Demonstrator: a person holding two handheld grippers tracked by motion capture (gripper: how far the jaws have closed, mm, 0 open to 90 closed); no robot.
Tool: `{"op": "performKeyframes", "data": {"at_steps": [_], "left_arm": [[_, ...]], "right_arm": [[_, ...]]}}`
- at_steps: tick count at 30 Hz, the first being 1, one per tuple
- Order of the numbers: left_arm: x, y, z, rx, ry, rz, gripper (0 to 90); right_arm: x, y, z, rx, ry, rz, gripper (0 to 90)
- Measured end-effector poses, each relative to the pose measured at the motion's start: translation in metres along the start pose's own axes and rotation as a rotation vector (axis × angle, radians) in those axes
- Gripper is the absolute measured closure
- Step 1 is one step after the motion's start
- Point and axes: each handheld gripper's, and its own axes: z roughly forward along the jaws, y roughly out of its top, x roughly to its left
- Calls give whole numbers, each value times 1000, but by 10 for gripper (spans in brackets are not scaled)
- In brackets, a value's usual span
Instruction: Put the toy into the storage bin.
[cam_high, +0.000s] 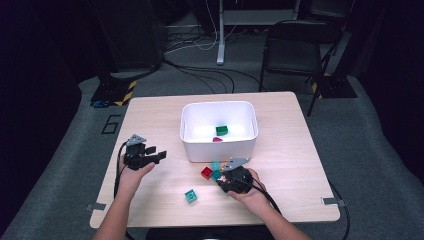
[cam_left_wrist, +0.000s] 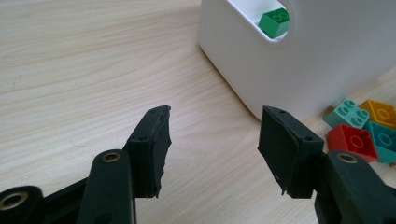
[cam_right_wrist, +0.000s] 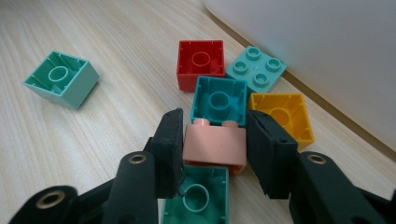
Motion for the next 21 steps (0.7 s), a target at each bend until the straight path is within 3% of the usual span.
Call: {"op": "performKeyframes", "data": {"at_steps": [11, 21], "left_arm": [[0, 0, 0, -2, 2, -2, 428], [0, -1, 1, -1, 7, -4, 428]], "right_arm": [[2, 4, -7, -21, 25, -13, 585], [3, 19, -31, -63, 57, -11, 585]]}}
